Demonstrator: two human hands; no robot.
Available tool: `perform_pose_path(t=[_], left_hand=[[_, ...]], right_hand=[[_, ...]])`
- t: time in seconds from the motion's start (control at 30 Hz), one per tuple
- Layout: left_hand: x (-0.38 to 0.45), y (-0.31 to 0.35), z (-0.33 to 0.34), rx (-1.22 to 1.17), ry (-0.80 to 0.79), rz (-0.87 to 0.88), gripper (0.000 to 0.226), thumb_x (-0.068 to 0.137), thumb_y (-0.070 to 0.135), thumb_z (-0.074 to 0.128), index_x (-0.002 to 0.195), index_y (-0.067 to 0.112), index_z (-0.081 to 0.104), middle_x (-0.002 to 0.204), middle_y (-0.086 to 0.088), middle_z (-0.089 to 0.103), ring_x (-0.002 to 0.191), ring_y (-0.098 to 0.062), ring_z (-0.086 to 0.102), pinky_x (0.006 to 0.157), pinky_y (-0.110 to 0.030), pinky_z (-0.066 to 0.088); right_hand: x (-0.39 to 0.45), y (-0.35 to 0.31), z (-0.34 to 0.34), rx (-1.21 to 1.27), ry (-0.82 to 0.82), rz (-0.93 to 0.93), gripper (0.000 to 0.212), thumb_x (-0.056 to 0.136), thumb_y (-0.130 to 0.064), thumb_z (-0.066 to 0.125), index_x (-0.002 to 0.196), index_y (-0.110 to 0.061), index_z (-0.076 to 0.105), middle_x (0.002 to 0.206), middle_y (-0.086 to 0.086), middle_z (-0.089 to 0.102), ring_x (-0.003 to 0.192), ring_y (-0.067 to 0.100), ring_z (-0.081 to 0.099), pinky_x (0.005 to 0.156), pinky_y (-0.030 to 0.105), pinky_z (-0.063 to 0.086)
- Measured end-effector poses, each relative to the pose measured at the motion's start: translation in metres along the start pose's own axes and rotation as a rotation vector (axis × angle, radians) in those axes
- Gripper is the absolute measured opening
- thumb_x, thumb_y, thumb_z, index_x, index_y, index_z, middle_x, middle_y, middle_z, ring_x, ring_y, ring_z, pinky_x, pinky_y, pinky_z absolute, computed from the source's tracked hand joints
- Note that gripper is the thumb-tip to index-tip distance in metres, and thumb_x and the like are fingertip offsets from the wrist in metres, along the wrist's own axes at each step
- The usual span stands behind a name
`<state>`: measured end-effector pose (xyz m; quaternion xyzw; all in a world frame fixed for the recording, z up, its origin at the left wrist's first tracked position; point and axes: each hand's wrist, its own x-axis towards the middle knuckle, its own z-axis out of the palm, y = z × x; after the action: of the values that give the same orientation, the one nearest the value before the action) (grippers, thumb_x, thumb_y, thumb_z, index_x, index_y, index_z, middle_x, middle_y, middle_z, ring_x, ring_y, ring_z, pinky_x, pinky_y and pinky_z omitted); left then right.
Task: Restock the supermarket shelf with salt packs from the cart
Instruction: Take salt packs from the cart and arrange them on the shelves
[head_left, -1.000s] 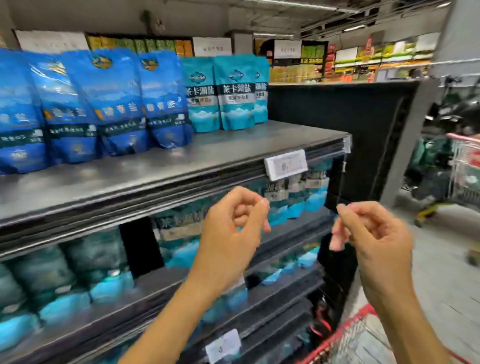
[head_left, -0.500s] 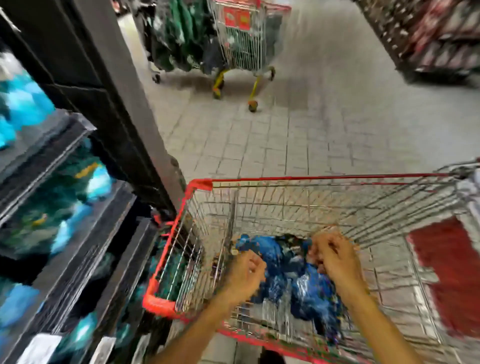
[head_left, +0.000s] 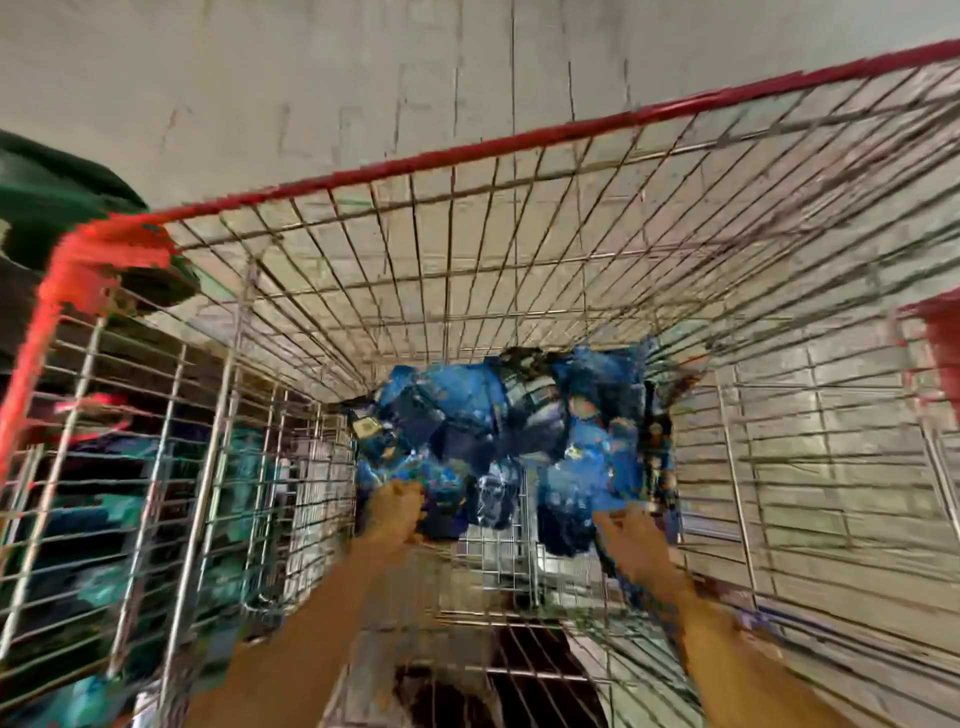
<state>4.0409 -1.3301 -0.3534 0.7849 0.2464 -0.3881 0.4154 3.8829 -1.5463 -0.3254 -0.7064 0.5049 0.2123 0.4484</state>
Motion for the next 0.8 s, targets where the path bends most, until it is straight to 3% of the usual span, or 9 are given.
perform_pose_path(t=[0.03,0.1,0.2,0.27,0.37,0.43,0.57,0.67,0.8], left_hand=[[0.016,0.0,0.006,0.056,0.048,0.013,0.023,0.09,0.019,0.056,0.079,0.0,0.063,0.066,-0.014,0.067,0.07,-0.033,0.062,0.068,-0.038,0.047],[0.041,0.004,0.016,0.189,0.159,0.109,0.02,0.097,0.02,0.051,0.101,0.004,0.062,0.091,-0.021,0.067,0.088,-0.039,0.065,0.073,-0.039,0.051],[0.066,0.02,0.03,0.425,0.288,0.462,0.008,0.096,0.025,0.055,0.094,0.018,0.052,0.086,-0.004,0.058,0.08,-0.031,0.058,0.064,-0.034,0.046],[0.092,0.031,0.037,0.642,0.349,0.602,0.021,0.095,0.031,0.058,0.106,0.014,0.053,0.099,-0.008,0.056,0.085,-0.028,0.055,0.068,-0.039,0.046],[0.136,0.044,0.04,0.997,0.241,0.476,0.067,0.096,0.046,0.053,0.139,-0.003,0.038,0.141,-0.022,0.043,0.128,-0.039,0.045,0.099,-0.048,0.043],[0.16,0.046,0.037,1.068,0.142,0.369,0.082,0.095,0.054,0.05,0.147,-0.005,0.026,0.153,-0.024,0.029,0.14,-0.04,0.032,0.109,-0.05,0.034],[0.188,0.056,0.033,1.278,0.104,0.366,0.086,0.084,0.073,0.05,0.136,0.005,0.049,0.143,-0.021,0.047,0.132,-0.04,0.043,0.112,-0.051,0.031],[0.198,0.064,0.03,1.178,0.078,0.229,0.101,0.061,0.085,0.062,0.133,0.015,0.054,0.139,-0.015,0.053,0.129,-0.036,0.047,0.11,-0.048,0.036],[0.191,0.063,0.043,0.892,0.005,0.227,0.079,0.06,0.067,0.08,0.118,0.015,0.065,0.12,-0.009,0.065,0.111,-0.03,0.06,0.096,-0.04,0.05]], right_hand=[[0.016,0.0,0.011,-0.001,0.006,-0.009,0.024,0.101,-0.016,0.052,0.078,-0.009,0.05,0.076,0.008,0.052,0.07,0.017,0.049,0.069,0.028,0.032],[0.044,-0.006,0.03,0.065,0.052,-0.012,0.019,0.1,-0.017,0.054,0.09,-0.001,0.055,0.08,0.014,0.058,0.075,0.026,0.057,0.072,0.036,0.04],[0.084,-0.026,0.049,0.069,0.224,-0.159,0.031,0.097,-0.026,0.058,0.113,0.0,0.054,0.105,0.017,0.057,0.097,0.031,0.056,0.086,0.045,0.047],[0.11,-0.045,0.056,-0.056,0.316,-0.244,0.045,0.096,-0.033,0.059,0.128,-0.003,0.051,0.125,0.015,0.052,0.112,0.031,0.053,0.095,0.047,0.046],[0.15,-0.068,0.06,-0.283,0.316,-0.3,0.066,0.097,-0.041,0.055,0.143,0.002,0.036,0.146,0.019,0.04,0.132,0.036,0.041,0.106,0.048,0.039],[0.173,-0.077,0.061,-0.436,0.263,-0.287,0.074,0.096,-0.05,0.052,0.144,0.003,0.034,0.146,0.02,0.04,0.133,0.037,0.041,0.107,0.05,0.039],[0.198,-0.093,0.062,-0.514,0.194,-0.184,0.069,0.084,-0.059,0.067,0.119,-0.001,0.051,0.125,0.019,0.06,0.114,0.038,0.057,0.098,0.052,0.046],[0.206,-0.1,0.069,-0.402,0.081,-0.062,0.055,0.074,-0.056,0.079,0.088,-0.011,0.051,0.103,0.015,0.066,0.102,0.035,0.064,0.092,0.049,0.051],[0.199,-0.096,0.09,-0.151,0.086,-0.092,0.04,0.075,-0.037,0.081,0.093,-0.008,0.06,0.099,0.013,0.066,0.098,0.033,0.065,0.071,0.035,0.048]])
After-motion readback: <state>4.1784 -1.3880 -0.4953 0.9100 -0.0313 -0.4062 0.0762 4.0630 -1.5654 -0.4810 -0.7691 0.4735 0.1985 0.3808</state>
